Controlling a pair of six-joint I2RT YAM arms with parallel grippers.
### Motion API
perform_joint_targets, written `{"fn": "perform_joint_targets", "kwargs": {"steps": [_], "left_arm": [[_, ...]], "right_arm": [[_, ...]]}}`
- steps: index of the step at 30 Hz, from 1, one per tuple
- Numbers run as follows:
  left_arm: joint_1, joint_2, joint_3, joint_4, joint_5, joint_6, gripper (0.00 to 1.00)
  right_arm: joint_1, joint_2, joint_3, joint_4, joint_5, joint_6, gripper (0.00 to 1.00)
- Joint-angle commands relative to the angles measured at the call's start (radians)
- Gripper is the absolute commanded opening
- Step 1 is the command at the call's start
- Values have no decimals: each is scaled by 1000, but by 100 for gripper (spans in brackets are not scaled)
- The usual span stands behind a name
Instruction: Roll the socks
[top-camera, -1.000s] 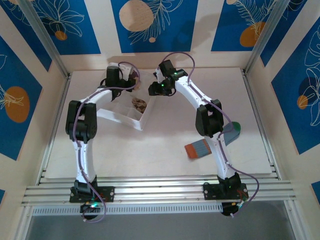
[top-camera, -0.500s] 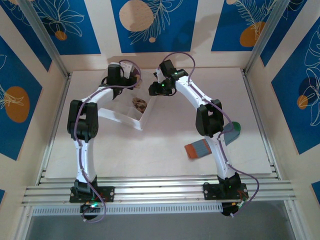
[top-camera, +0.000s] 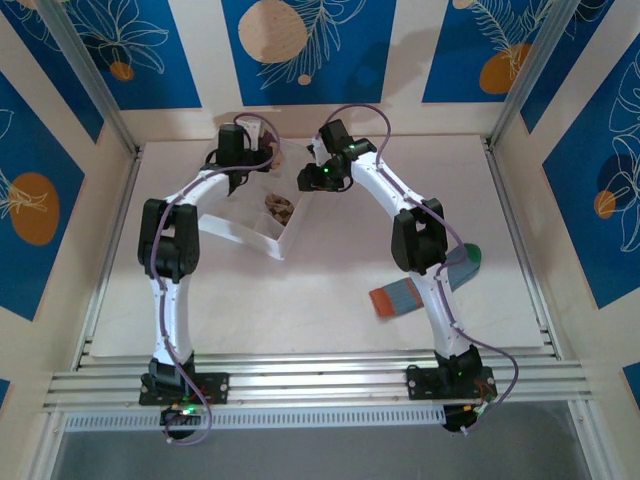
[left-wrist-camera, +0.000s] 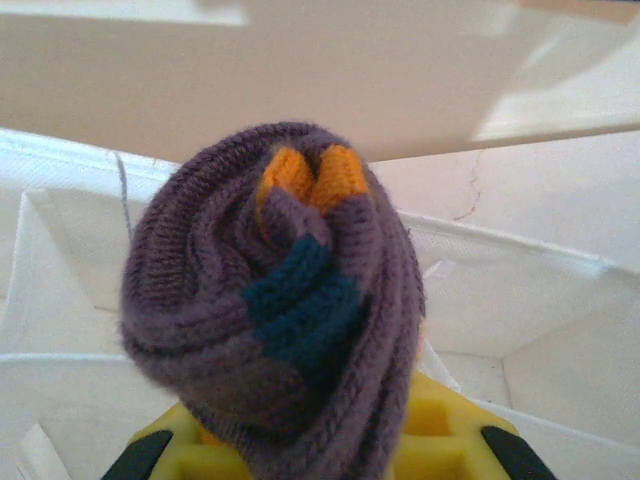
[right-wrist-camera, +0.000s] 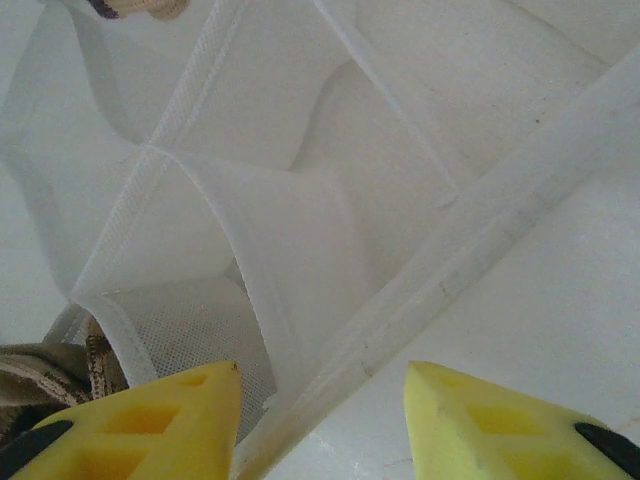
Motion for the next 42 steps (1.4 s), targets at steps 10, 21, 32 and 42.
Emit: {"fn": "perform_joint_targets", "kwargs": {"steps": [10, 21, 32, 42], "left_arm": [[-50, -17, -49, 69, -115, 50, 0], [-32, -78, -331, 417, -90, 118, 0], [-25, -72, -304, 277, -73, 224, 20], [-23, -85, -227, 125, 11, 236, 66]], "right_arm": [[-5, 46, 8, -93, -14, -25, 47], [-39, 38, -2, -106, -23, -27, 47], [-41, 39, 1, -94, -25, -28, 47], [-40, 40, 24, -98, -19, -30, 47]]}}
